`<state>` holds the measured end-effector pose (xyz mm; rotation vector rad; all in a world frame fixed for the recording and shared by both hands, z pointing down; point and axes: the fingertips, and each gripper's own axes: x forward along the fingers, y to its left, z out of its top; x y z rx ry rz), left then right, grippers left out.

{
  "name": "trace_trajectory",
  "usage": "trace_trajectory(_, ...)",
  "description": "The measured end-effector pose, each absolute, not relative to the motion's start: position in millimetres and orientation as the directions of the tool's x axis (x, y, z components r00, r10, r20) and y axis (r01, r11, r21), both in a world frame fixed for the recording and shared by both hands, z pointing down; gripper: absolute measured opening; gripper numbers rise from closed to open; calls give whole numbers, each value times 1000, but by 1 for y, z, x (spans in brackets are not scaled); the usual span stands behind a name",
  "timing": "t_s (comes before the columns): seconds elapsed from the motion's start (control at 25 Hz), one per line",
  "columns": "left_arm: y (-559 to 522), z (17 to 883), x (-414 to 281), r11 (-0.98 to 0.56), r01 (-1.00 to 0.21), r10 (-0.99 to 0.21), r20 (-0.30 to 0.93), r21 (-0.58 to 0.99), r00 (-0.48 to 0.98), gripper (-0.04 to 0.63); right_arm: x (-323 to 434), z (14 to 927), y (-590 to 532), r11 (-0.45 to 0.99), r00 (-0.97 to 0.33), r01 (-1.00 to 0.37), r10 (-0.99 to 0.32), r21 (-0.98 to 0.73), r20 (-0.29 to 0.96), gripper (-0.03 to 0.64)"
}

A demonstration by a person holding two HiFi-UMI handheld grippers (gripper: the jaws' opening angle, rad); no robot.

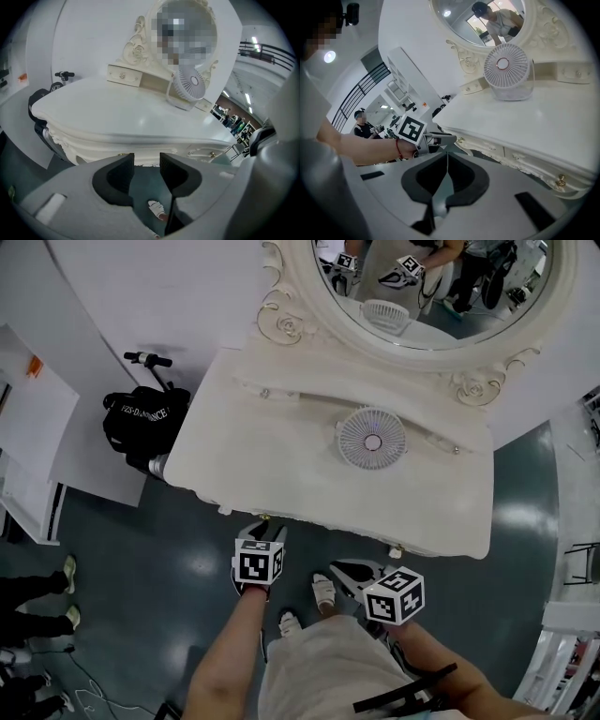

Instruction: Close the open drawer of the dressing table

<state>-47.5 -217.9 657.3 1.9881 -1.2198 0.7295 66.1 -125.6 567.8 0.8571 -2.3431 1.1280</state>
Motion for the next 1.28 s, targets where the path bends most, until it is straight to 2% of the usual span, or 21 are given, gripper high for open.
trace_trajectory(0.32,-193,612,-24,-400,-869,-553,680,291,482,162,64,553,-112,499,-735,-674,-380,-544,562,18)
trace_trajectory(0.52,-175,590,-18,-424,-862,-569,659,278,492,112,63,544,-103,506,-737,-673,-394,-539,549,18)
trace_trajectory(0.64,-163,577,-16,-434,-858,-580,643,276,500,59,62,537,-97,509,-737,-673,-406,-536,540,18)
trace_trajectory(0.88,-133,554,-11,-470,-838,-583,614,279,531,23,61,526,-84,516,-741,-671,-429,-532,517,18)
trace_trajectory(1.28,-89,518,-3,-511,-808,-587,568,292,577,18,63,503,-64,524,-735,-678,-467,-515,491,17)
